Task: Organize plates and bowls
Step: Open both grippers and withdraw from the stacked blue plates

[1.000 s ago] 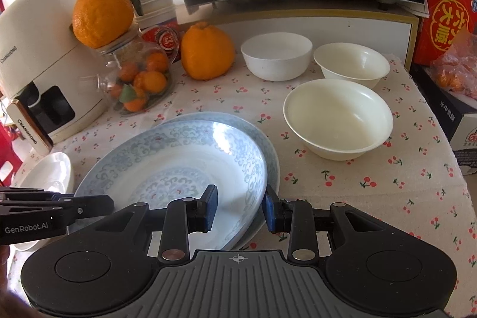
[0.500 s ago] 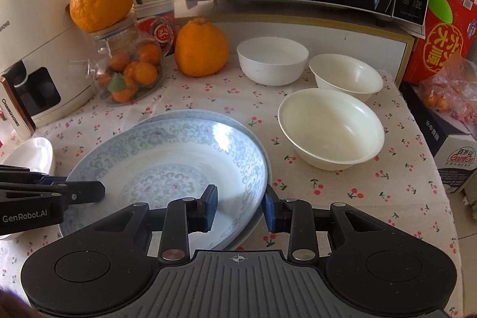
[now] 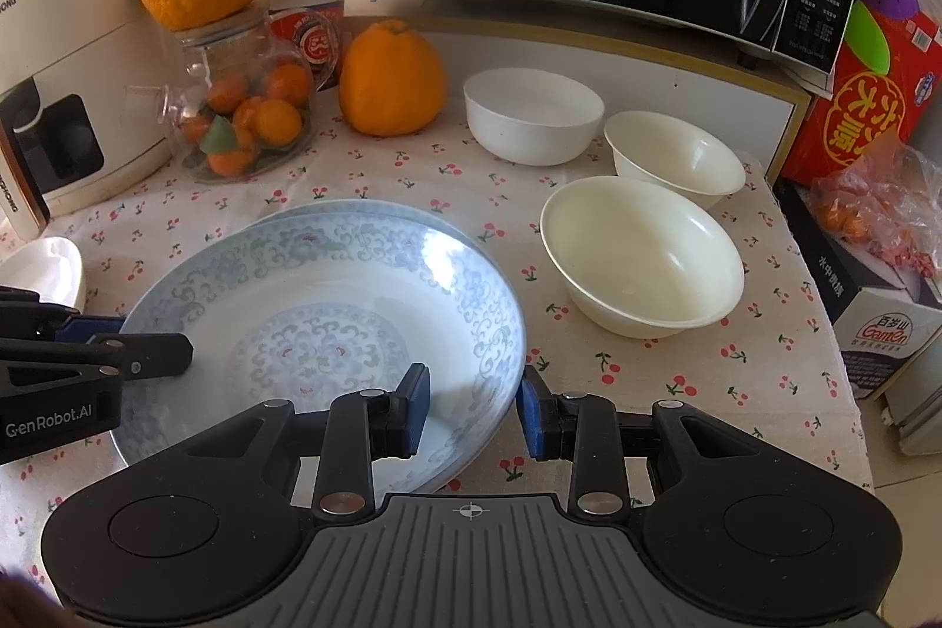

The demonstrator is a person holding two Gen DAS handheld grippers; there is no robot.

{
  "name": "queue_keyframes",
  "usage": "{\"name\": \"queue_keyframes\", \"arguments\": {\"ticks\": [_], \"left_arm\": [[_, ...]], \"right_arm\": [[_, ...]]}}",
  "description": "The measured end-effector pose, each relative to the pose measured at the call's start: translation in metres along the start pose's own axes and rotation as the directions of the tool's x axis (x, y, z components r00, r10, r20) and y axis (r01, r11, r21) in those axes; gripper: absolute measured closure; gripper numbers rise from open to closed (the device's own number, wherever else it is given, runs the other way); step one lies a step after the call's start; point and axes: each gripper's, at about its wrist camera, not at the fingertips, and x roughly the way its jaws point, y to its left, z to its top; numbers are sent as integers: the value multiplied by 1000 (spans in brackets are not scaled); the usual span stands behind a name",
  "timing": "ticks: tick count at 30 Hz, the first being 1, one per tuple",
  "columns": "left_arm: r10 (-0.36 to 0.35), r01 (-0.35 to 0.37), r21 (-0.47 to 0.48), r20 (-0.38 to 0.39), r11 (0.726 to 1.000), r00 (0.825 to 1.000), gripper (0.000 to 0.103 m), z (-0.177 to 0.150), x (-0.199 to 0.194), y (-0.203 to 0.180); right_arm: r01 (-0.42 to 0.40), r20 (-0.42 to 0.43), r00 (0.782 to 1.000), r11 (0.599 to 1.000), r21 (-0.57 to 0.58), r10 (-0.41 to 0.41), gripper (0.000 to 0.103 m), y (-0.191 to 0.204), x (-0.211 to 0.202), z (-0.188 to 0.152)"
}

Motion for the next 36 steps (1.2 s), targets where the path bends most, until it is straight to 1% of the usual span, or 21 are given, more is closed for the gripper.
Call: {"name": "queue_keyframes", "arguments": {"ticks": [8,12,13,14,15,16,17,18,19,20,21,22,23,24,27,29,33,36], "left_arm": [[-3,3,-7,-13,1000,1000,84,-1,3,2],[-8,8,-13,-17,1000,1000,81,0,3,3],[-9,9,-13,-18,1000,1000,80,0,3,3],[-12,11,-14,-20,1000,1000,79,0,3,3],[-15,15,-17,-22,1000,1000,76,0,3,4],[-18,18,-19,-26,1000,1000,73,0,3,4],[-22,21,-22,-29,1000,999,65,-1,3,4],[-26,25,-26,-31,999,999,57,-1,3,5],[-30,29,-29,-32,999,999,53,-1,2,5],[-34,33,-31,-33,999,999,46,-2,1,5],[-39,38,-30,-34,999,999,39,-2,1,5],[-42,41,-30,-35,999,999,35,-2,-1,5],[-45,44,-29,-35,999,998,28,-2,-1,6],[-48,47,-27,-36,999,998,21,-2,-2,6],[-48,48,-17,-36,999,998,11,-3,-5,7],[-47,47,-12,-35,999,998,7,-4,-7,9],[-50,49,-12,-37,999,998,3,-5,-12,13],[-44,43,-11,-28,999,999,1,-6,-17,19]], "right_arm": [[15,-26,1000,1000,-25,-16,69,4,2,-1],[7,-32,999,1000,-13,-8,69,2,2,0],[3,-33,999,1000,-7,-3,68,1,1,1],[-9,-34,999,1000,0,9,64,-1,1,2],[-18,-35,999,1000,8,19,62,-1,1,2],[-26,-34,999,1000,13,27,58,-1,0,3],[-31,-31,999,999,15,32,54,-1,-1,3],[-34,-26,999,999,15,35,49,-1,-2,3],[-37,-20,999,999,14,37,44,0,-3,4],[-40,-15,999,999,13,40,39,0,-5,4],[-44,-10,999,999,14,44,36,0,-6,5],[-47,-4,999,999,16,47,32,0,-8,6],[-49,-1,999,999,19,49,28,0,-9,7],[-50,1,999,999,20,50,27,0,-10,7],[-47,2,999,998,29,47,19,-1,-12,8],[-43,-2,999,998,36,44,16,-1,-14,8],[-45,-10,999,998,43,46,13,1,-15,7],[-36,3,999,999,21,36,11,5,-19,8]]}}
